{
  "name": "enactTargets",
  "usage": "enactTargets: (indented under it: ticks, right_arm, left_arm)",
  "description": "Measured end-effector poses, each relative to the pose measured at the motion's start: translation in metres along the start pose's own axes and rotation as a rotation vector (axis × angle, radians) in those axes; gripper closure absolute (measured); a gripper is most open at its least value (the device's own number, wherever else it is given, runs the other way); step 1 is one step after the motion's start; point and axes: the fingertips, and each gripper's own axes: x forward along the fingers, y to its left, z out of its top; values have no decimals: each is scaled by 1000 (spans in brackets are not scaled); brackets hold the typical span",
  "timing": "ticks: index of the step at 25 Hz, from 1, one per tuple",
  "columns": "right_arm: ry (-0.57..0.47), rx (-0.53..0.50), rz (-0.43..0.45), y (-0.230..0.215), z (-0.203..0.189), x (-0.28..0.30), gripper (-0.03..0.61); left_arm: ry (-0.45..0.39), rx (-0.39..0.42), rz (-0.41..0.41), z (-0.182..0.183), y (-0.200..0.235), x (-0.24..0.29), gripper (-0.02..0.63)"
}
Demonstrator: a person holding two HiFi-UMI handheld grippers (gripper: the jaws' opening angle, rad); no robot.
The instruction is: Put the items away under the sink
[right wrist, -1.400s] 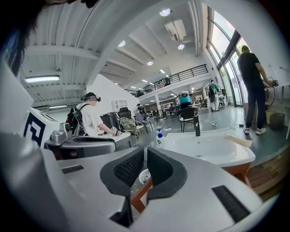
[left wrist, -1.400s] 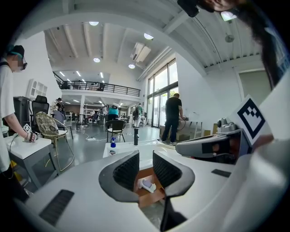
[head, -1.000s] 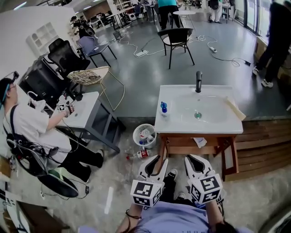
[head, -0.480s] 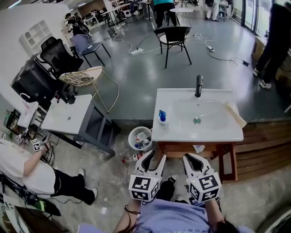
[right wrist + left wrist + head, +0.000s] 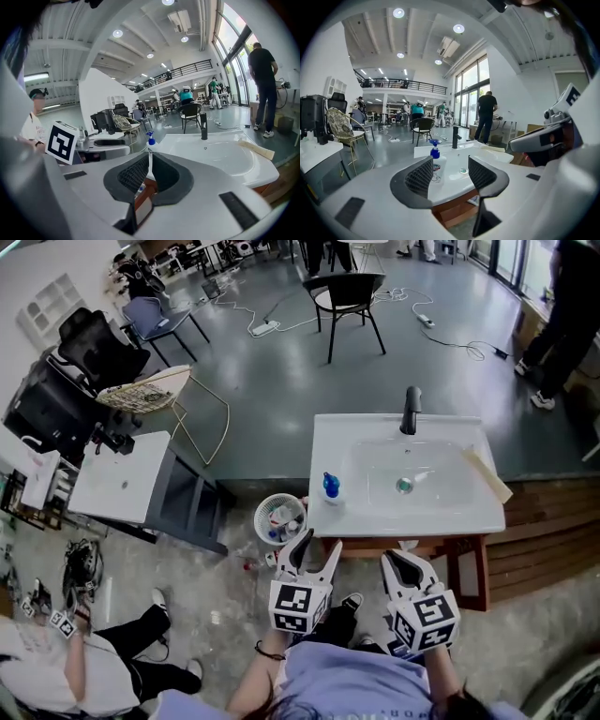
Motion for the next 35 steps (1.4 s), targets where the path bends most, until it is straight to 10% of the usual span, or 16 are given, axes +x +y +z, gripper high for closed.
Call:
enactTargets:
  ticks: [16,35]
  right_arm:
    - [100,27,-2,-3,-14,50,542]
    - [171,56,-67,-27,-31,63,541]
  left_arm:
    - [65,30,-47,-32,45,112,238]
    - [111,101,4,-57,53,160,224]
